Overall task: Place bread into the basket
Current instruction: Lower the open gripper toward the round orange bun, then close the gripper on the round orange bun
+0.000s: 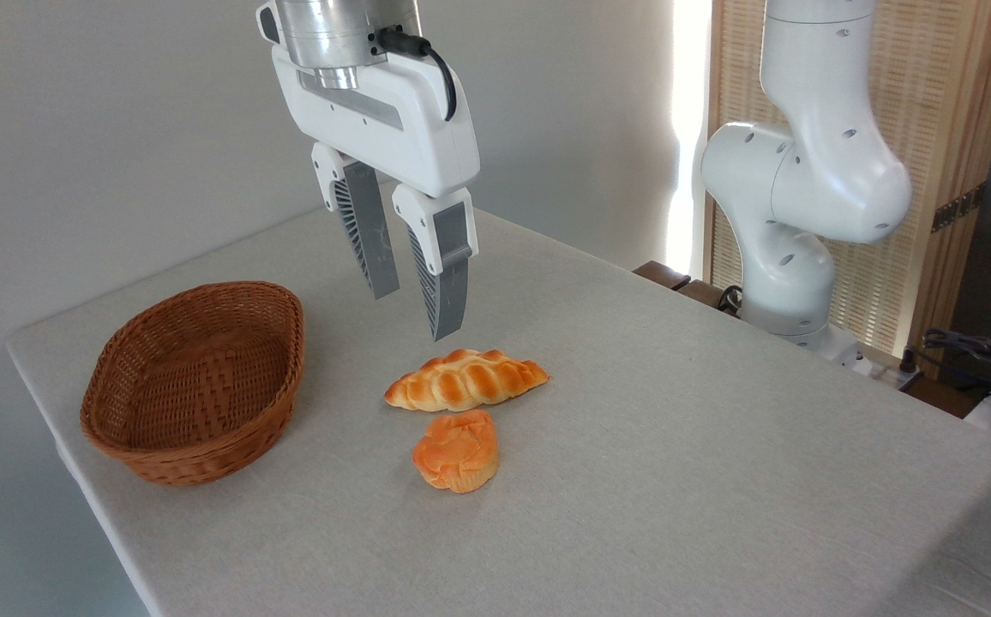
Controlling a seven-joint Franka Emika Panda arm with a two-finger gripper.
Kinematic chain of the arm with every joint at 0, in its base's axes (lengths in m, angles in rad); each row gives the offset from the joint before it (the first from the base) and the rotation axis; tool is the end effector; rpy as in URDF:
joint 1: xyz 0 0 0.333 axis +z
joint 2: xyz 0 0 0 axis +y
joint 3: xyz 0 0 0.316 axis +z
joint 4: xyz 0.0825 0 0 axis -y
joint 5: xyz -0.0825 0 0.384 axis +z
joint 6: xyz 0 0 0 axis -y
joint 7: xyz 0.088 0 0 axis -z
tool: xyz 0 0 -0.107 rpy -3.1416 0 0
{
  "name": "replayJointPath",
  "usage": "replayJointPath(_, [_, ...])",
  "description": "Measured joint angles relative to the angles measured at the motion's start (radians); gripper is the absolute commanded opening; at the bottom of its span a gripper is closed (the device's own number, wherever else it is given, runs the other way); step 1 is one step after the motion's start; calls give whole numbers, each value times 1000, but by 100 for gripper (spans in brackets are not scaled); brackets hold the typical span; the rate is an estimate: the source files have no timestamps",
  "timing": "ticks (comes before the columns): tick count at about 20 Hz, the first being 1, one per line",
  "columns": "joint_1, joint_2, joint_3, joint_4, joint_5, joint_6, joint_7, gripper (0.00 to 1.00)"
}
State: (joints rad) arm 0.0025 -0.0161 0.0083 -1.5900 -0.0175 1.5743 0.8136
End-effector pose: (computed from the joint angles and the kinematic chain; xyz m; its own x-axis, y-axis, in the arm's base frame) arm 0.5497 0.0041 0.6246 0.6947 -0.7191 0.0131 -0.7193 -0.6946 0.0118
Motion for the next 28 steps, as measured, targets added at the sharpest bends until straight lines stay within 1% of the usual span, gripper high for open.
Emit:
replayJointPath(16, [1, -10, 0, -12, 0, -1, 2, 100])
replayJointPath(20, [0, -42, 0, -108, 0, 11, 28, 100])
replayJointPath(22, [1, -57, 0, -167, 0, 46, 30, 100])
replayJointPath(24, [-1, -72, -1, -232, 0, 101, 30, 100])
replayJointPath(28, [-23, -78, -10, -380, 0, 258, 31, 100])
